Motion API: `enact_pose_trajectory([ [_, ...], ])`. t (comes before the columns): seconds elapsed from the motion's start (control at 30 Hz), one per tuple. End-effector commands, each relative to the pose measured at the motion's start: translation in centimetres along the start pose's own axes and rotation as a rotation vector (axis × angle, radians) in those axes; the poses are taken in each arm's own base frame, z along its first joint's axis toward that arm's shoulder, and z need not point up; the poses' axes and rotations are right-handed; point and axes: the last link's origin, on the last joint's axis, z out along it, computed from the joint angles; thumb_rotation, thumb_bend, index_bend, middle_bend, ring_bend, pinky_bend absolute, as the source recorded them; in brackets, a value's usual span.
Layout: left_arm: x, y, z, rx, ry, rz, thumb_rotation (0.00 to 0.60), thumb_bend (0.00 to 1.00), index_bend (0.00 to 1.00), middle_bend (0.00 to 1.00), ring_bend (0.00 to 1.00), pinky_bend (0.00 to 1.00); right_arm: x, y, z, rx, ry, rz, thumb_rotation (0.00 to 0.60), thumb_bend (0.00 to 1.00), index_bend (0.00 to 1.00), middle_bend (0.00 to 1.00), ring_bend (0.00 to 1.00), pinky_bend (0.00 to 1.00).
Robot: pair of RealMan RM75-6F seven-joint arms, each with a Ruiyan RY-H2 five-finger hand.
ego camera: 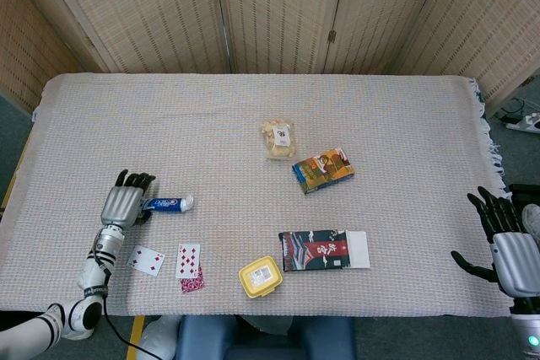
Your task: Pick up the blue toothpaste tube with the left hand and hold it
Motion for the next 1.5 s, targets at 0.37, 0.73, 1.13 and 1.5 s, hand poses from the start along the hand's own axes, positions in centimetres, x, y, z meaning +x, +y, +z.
enact_pose_trajectory([
  [0.37,0.0,0.3,0.2,-0.025,0.001,0.001,0.6,0.35,0.38,0.34,0.28,0.1,-0.2,0.0,0.1,-0.002,-0.007,-0.001,0.6,0.26,0.0,0.0,0.0,0.0],
  [0.73,0.0,0.1,0.6,-0.016,-0.011,0.001,0.6,0.36,0.42,0.41,0.34,0.11,-0.2,0.1,0.0,-0.008,-0.007,0.0,0.6,0.26,0.0,0.0,0.0,0.0],
  [1.13,-0.4,-0.6,0.6,-0.021,-0.023,-0.045,0.6,0.42,0.61,0.6,0.51,0.27,-0.1,-0.2,-0.1,0.0,-0.003,-0.003,0.6,0.26,0.0,0.0,0.0,0.0],
  [1.5,1.2,-0.5,0.4,-0.117,0.017,-0.23,0.6,0.66,0.77,0.77,0.67,0.63,0.3,-1.3,0.2,0.052,-0.02,-0.033,0.6,0.26,0.0,0.0,0.0,0.0],
])
